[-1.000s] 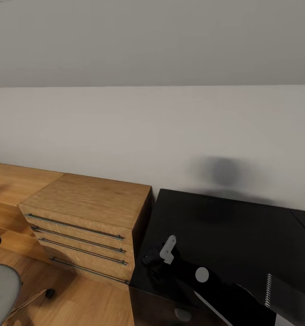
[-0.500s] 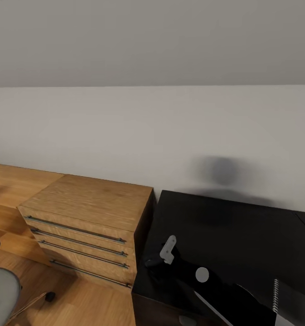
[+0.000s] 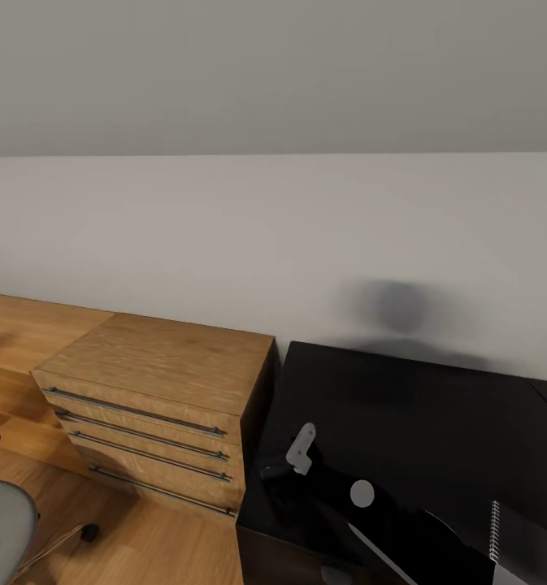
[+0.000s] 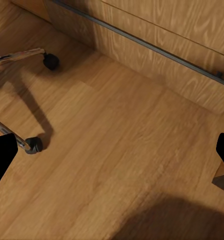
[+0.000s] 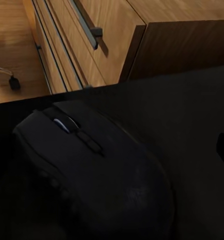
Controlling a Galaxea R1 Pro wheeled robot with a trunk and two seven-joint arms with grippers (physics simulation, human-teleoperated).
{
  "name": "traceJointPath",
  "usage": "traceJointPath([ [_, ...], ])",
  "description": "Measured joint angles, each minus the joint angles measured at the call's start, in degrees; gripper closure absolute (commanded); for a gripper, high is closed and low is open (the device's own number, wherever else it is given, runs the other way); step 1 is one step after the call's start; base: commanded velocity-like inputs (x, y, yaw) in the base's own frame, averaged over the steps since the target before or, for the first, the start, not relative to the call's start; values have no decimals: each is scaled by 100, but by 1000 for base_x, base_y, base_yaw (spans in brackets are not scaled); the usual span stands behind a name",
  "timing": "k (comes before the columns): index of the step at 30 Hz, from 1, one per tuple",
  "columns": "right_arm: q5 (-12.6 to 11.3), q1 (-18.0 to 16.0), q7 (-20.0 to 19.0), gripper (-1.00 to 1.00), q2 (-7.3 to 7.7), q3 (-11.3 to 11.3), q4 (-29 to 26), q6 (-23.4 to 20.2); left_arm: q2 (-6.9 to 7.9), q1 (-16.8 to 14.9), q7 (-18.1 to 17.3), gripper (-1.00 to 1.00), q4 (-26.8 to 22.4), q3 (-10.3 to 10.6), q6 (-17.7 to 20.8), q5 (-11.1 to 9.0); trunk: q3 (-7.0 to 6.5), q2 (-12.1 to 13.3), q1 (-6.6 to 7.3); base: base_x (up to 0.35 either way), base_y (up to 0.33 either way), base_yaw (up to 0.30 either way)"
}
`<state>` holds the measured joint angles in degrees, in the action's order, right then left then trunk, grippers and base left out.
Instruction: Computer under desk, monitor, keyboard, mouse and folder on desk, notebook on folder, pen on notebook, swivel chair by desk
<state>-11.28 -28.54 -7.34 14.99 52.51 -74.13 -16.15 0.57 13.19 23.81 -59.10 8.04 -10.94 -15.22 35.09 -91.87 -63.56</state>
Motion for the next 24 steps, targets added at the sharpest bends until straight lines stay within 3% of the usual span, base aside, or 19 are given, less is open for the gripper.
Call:
traceJointPath([
  [18, -20, -9, -320, -100, -19, -27, 146, 26, -1, 0, 0, -100, 0, -8, 0, 2, -1, 0, 0, 0, 0, 0],
  [19, -20, -7, -328, 100, -19, -29, 145, 25, -1, 0, 0, -100, 0, -8, 0, 1, -1, 0, 0, 0, 0, 0],
  [24, 36, -9, -415, 100, -13, -26, 134, 4, -1, 0, 0, -100, 0, -8, 0, 5, -1, -1, 0, 0, 0, 0],
])
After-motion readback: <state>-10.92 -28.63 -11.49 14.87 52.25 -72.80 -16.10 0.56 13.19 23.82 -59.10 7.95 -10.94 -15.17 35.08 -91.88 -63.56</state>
